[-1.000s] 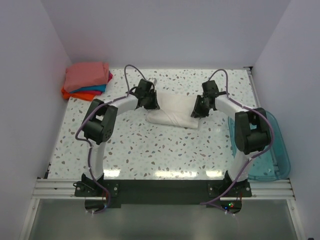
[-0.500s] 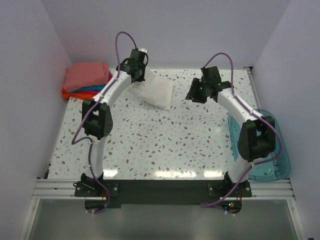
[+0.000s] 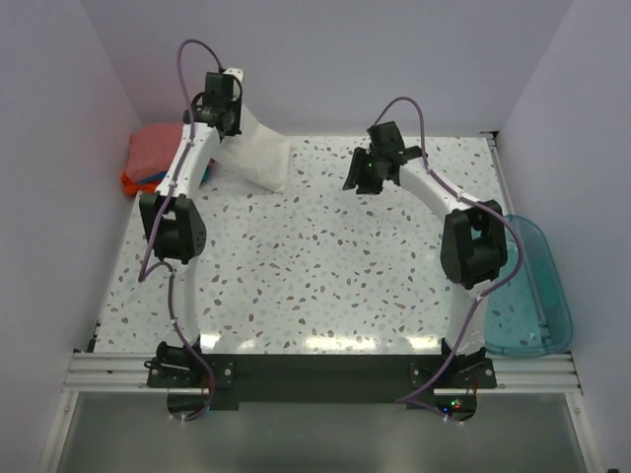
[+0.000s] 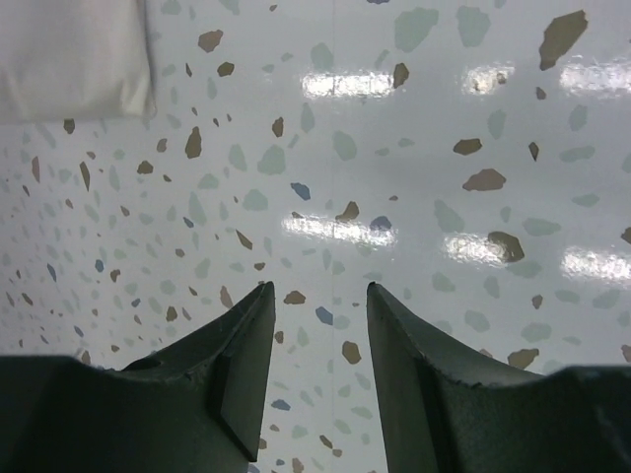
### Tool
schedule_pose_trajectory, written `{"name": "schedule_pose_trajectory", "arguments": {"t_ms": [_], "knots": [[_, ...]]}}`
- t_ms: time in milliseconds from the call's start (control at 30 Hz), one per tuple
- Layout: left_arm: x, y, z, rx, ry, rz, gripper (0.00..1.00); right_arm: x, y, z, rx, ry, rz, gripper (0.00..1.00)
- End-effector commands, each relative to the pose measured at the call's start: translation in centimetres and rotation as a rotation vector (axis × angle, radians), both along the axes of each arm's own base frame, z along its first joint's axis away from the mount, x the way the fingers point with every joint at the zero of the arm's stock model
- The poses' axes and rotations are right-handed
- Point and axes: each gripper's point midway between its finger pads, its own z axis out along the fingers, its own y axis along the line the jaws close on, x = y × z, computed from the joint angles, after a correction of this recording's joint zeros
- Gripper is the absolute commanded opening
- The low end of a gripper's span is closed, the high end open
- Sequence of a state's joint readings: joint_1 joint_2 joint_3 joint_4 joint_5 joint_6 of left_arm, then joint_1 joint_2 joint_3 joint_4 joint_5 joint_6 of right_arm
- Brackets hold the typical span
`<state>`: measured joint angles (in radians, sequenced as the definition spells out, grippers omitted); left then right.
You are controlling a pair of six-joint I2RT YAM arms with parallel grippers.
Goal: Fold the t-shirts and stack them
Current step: Neatly place the folded tshirt to the corner
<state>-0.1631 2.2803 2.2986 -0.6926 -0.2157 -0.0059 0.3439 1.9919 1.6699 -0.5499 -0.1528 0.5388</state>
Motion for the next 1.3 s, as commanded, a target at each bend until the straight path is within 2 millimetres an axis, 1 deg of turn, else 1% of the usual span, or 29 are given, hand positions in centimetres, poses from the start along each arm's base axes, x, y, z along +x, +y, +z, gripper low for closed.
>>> {"name": "schedule_pose_trajectory", "arguments": {"t_ms": [0,33,200,300,333,400,433,533,667,900,933,967,1000,1033,1067,1100,1133,1167,1233,1267], "knots": [[2.2,2.1,5.4,-0.025,-0.155,-0.030,0.00,1.3,2.3,2.4,0.036,-0.043,0.030,0.46],[2.6,2.3,6.1,-0.029,-0.183,-0.038,0.00,1.3,2.7,2.4,0.034,-0.042,0.040,0.46],[3.5,4.7,8.1,-0.035,-0.254,-0.010,0.00,2.2,4.4,1.6,0.037,-0.034,0.060,0.45],[3.9,5.8,9.4,-0.056,-0.301,-0.004,0.00,2.5,4.8,1.3,0.023,-0.030,0.065,0.45],[4.0,5.6,10.1,-0.073,-0.319,-0.019,0.00,2.5,4.7,1.2,0.021,-0.029,0.062,0.45],[4.3,5.9,11.2,-0.084,-0.357,-0.021,0.00,2.6,4.9,1.3,0.020,-0.033,0.064,0.45],[4.3,5.9,12.0,-0.089,-0.377,-0.025,0.00,2.6,4.9,1.0,0.017,-0.029,0.062,0.45],[4.6,5.7,13.4,-0.096,-0.420,-0.037,0.00,2.7,4.9,0.6,0.010,-0.023,0.062,0.45],[4.8,6.0,14.6,-0.105,-0.461,-0.035,0.00,2.7,4.8,0.2,0.000,-0.018,0.064,0.45],[4.6,6.2,17.6,-0.115,-0.538,-0.043,0.00,2.8,4.7,-0.1,-0.010,-0.014,0.076,0.45],[4.4,7.7,18.3,-0.143,-0.553,-0.013,0.00,2.8,4.7,-0.2,-0.012,-0.013,0.078,0.45],[4.2,8.4,18.8,-0.152,-0.562,-0.013,0.00,2.7,4.7,-0.2,-0.014,-0.011,0.079,0.45],[4.0,8.7,19.4,-0.161,-0.576,-0.012,0.00,2.8,4.7,-0.4,-0.016,-0.009,0.081,0.45],[3.9,9.0,19.6,-0.178,-0.581,-0.008,0.00,2.7,4.7,-0.4,-0.016,-0.007,0.083,0.45],[3.8,9.8,20.1,-0.187,-0.591,-0.007,0.00,2.8,4.7,-0.3,-0.015,-0.007,0.082,0.45],[3.6,10.2,20.4,-0.198,-0.597,-0.005,0.00,2.8,4.9,-0.2,-0.013,-0.011,0.087,0.45],[3.5,10.4,20.5,-0.223,-0.600,-0.010,0.00,2.8,4.8,-0.3,-0.014,-0.007,0.088,0.45],[3.4,11.7,20.4,-0.229,-0.600,0.007,0.00,2.8,4.8,-0.2,-0.015,-0.008,0.087,0.45],[3.2,13.0,20.3,-0.259,-0.597,0.026,0.00,2.8,4.7,0.1,-0.022,-0.013,0.092,0.45],[2.9,14.6,20.2,-0.268,-0.599,0.049,0.00,2.8,4.6,0.1,-0.027,-0.014,0.091,0.45]]}}
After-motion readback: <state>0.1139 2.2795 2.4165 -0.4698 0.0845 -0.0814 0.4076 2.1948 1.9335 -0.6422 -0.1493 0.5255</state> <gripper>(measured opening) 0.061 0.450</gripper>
